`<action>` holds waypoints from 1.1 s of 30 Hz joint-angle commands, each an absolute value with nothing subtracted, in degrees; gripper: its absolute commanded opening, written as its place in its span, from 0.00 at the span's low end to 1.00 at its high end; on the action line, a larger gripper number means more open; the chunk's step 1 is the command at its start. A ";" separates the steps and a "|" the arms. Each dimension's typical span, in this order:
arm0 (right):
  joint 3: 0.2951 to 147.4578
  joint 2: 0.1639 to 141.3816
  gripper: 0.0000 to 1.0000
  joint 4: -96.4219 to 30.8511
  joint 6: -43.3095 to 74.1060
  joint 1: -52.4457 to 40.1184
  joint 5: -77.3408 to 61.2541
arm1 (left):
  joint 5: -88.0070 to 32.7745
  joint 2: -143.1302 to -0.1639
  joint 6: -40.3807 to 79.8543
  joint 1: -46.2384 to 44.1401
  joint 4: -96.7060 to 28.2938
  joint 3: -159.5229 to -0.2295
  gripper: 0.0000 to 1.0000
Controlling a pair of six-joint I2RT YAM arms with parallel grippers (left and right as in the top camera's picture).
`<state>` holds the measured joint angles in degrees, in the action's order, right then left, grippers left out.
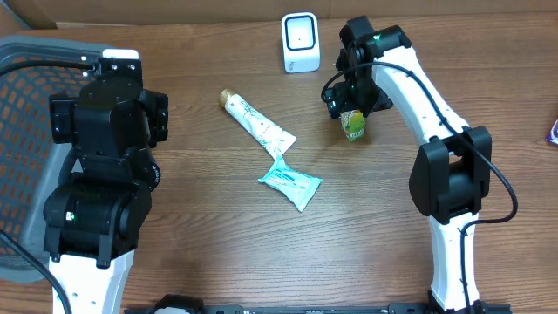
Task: Scan the item barcode
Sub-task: 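Grasp the upright tea carton from above with the right gripper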
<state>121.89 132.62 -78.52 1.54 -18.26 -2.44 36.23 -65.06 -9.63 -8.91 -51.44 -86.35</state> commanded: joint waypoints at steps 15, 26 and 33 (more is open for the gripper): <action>123.35 135.63 0.86 -79.88 1.93 -18.39 -0.93 | 36.14 -65.25 -10.09 -8.93 -51.20 -86.39 1.00; 123.35 137.64 0.72 -79.92 1.06 -19.22 -0.89 | 36.14 -65.25 -10.09 -8.93 -51.20 -86.39 1.00; 123.35 137.64 0.45 -80.79 0.43 -19.29 -0.01 | 36.14 -65.25 -10.09 -8.93 -51.20 -86.39 0.99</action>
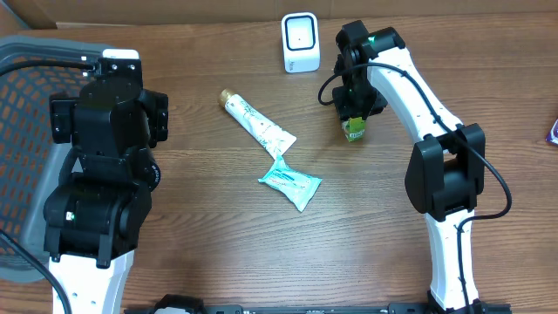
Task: Scan the item barcode
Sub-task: 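Grasp the upright tea carton from above with the right gripper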
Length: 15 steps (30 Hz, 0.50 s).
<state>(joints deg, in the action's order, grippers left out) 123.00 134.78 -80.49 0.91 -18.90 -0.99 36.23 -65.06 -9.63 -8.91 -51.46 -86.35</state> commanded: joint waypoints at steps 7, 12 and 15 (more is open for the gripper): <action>123.44 137.64 0.35 -81.97 0.43 -19.29 0.14 | 36.14 -65.25 -10.09 -8.93 -51.20 -86.39 1.00; 123.59 137.58 0.31 -82.91 0.47 -19.29 -0.08 | 36.14 -65.25 -10.09 -8.93 -51.20 -86.39 1.00; 124.99 137.58 0.25 -83.40 0.45 -19.29 -0.05 | 36.14 -65.25 -10.09 -8.93 -51.20 -86.39 1.00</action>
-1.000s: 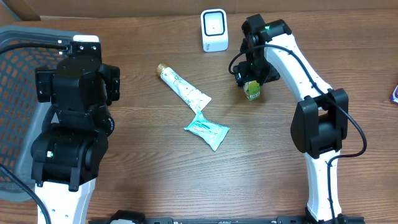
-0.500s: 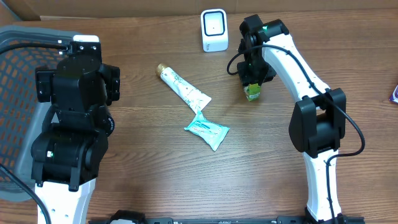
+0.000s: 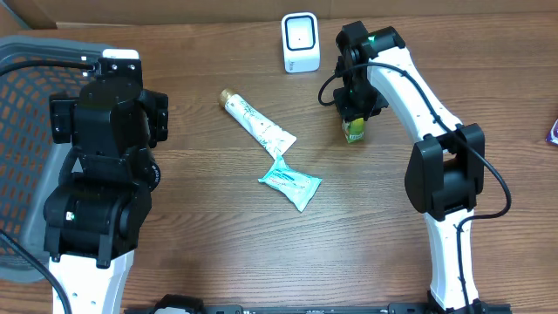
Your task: Scan the item barcode
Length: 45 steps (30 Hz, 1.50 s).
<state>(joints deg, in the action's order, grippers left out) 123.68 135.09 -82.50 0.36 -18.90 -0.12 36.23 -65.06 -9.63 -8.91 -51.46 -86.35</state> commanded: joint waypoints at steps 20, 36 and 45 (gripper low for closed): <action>160.75 137.58 0.15 -88.92 -0.45 -19.29 -8.27 | 36.14 -65.25 -10.09 -8.93 -51.20 -86.39 1.00; 159.44 137.62 0.15 -61.67 -7.84 -19.07 -8.23 | 36.14 -65.25 -10.09 -8.93 -51.20 -86.39 1.00; 145.58 137.62 0.14 -38.94 -9.69 -18.85 -8.27 | 36.14 -65.25 -10.09 -8.93 -51.20 -86.39 1.00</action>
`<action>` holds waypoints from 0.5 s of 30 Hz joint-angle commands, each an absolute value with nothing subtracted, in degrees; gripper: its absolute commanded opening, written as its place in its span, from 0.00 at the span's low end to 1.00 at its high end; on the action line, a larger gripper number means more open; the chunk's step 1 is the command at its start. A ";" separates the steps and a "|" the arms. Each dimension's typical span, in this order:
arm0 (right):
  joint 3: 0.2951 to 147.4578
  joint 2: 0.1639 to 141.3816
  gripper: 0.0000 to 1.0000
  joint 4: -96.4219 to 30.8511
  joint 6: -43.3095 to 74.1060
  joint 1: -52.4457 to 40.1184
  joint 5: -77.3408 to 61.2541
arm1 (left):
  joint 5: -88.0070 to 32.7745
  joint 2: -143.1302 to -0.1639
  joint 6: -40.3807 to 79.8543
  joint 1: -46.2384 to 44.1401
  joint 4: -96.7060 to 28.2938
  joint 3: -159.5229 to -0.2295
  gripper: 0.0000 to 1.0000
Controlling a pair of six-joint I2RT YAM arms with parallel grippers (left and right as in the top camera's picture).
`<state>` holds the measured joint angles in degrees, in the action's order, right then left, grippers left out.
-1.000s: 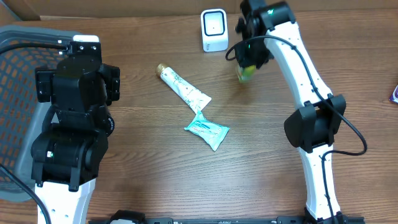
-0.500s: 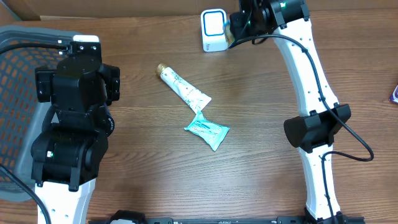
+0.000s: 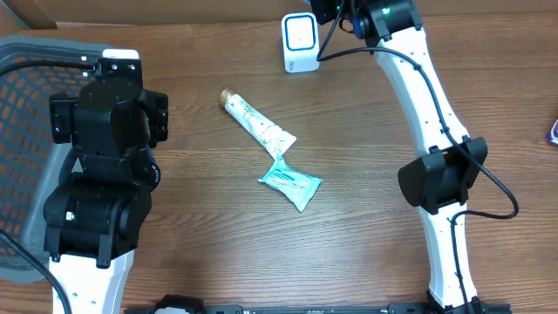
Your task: Scan the item barcode
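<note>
The white barcode scanner (image 3: 301,42) stands at the back of the table. My right gripper (image 3: 330,9) is just right of and above it, at the top edge of the overhead view, which cuts off its fingers. The small green item does not show anywhere on the table. A white toothpaste tube (image 3: 255,125) with a gold cap lies mid-table, and a teal sachet (image 3: 290,184) lies at its lower end. My left arm (image 3: 103,166) is folded at the left, its gripper hidden beneath it.
A grey mesh basket (image 3: 26,105) stands at the left edge, partly under the left arm. A purple object (image 3: 553,131) peeks in at the right edge. The right arm's base (image 3: 440,179) stands on the right side of the table.
My right gripper was down on the small green item right of centre. It is now up at the back beside the scanner, and the green item is gone from that spot.
The right gripper stood at the small green item on the table, at first slightly to its left and above, then squarely over it. Now the gripper is by the scanner and the item is off the table. The tube, sachet and left arm have stayed put.
</note>
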<state>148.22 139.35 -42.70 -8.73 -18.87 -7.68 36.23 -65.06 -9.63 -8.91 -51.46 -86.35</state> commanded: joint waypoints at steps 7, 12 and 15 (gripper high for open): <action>135.26 137.62 0.14 -24.67 -9.45 -18.85 -8.23 | 36.14 -65.25 -10.09 -8.93 -51.20 -86.39 1.00; 128.25 137.62 0.14 -15.31 -7.49 -18.85 -8.23 | 36.14 -65.25 -10.09 -8.93 -51.20 -86.39 1.00; 124.60 137.62 0.14 -11.22 -7.05 -18.85 -8.23 | 36.14 -65.25 -10.09 -8.93 -51.20 -86.39 1.00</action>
<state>126.54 139.35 -14.20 -8.25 -18.87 -7.70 36.23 -65.06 -9.63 -8.91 -51.44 -86.35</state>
